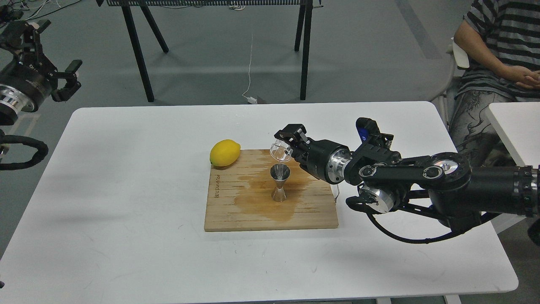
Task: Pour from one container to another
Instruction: 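Tilt the glass cup with the right gripper to pour into the jigger, then bring the glass cup back and set it down on the table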
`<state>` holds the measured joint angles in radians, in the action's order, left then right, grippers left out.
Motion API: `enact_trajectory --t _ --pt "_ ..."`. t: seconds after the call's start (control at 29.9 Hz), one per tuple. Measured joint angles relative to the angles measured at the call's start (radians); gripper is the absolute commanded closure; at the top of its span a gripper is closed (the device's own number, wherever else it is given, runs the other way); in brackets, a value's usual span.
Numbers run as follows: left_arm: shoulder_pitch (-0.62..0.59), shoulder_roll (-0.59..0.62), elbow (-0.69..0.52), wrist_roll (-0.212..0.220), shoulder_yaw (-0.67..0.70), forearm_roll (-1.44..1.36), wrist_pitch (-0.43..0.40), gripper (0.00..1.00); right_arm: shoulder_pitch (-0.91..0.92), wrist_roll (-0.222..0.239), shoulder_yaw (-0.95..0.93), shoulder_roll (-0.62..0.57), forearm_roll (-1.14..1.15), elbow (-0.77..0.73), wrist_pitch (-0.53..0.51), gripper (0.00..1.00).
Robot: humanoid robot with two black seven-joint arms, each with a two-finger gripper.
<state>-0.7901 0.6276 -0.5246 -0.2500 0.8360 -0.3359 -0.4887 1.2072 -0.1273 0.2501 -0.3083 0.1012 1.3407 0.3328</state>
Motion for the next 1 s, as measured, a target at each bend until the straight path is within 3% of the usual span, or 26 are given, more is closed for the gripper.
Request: enact_trajectory --t 0.54,0.74,1.0 --pt "0.000 0.002 0.000 0.001 0.000 0.000 0.000 0.01 -0.027 0.000 -0.057 -0.020 -0.010 -0.001 -0.002 0.98" --pt "0.000 0.002 0.000 0.001 0.000 0.000 0.000 0.01 -0.149 -0.001 -0.266 -0.079 -0.067 0.015 -0.032 0.98" --pt "0.000 0.003 0.000 0.000 0.000 0.000 0.000 0.01 -0.411 0.000 -0.721 -0.162 -0.298 0.041 -0.069 0.98"
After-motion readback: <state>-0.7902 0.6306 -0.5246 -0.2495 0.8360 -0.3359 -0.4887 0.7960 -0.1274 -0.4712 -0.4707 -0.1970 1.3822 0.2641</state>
